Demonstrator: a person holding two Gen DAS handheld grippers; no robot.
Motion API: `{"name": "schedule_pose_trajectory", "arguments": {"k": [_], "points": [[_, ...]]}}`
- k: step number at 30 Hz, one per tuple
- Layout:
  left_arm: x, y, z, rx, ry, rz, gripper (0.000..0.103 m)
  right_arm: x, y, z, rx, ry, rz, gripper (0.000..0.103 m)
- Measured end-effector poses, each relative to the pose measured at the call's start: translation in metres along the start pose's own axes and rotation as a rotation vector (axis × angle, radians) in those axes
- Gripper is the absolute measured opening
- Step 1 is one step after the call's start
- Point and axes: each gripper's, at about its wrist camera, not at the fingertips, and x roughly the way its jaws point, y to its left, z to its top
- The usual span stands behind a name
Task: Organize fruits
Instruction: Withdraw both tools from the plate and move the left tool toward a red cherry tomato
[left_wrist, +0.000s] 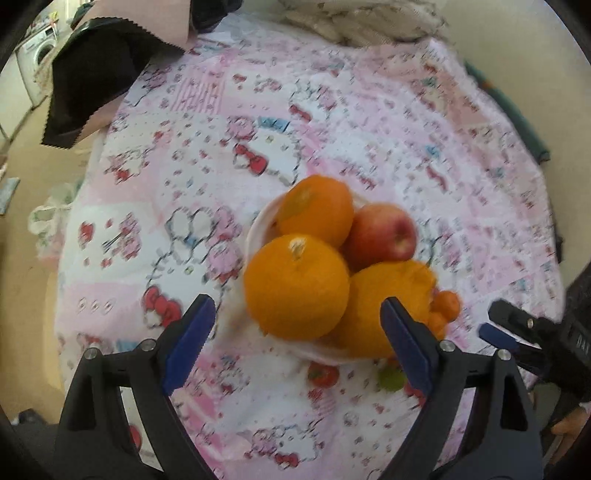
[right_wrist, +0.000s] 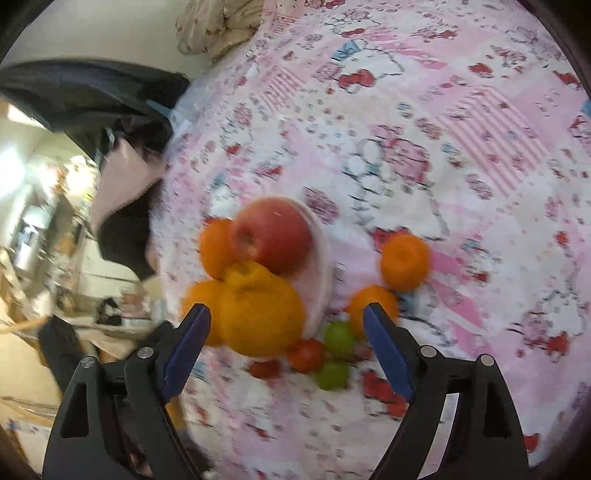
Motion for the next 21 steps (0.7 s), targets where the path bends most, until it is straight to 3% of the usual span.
{"name": "schedule_pose_trajectory", "arguments": {"k": [7, 11, 21], "points": [[-0.008, -0.003, -0.021, 0.061, 0.039, 0.026, 0.089, -0.010, -0.011, -0.016, 0.002, -0.037, -0.077, 0.087], [-0.005, 0.002, -0.027, 0.022, 0.085, 0.000, 0.089, -0.009, -0.009, -0.022, 0.004, -0.039, -0.118, 0.087], [-0.004, 0.000, -0.026, 0.020, 0.083, -0.001, 0.089, -0.020, -0.019, -0.026, 0.023, -0.074, -0.164, 0.087]]}}
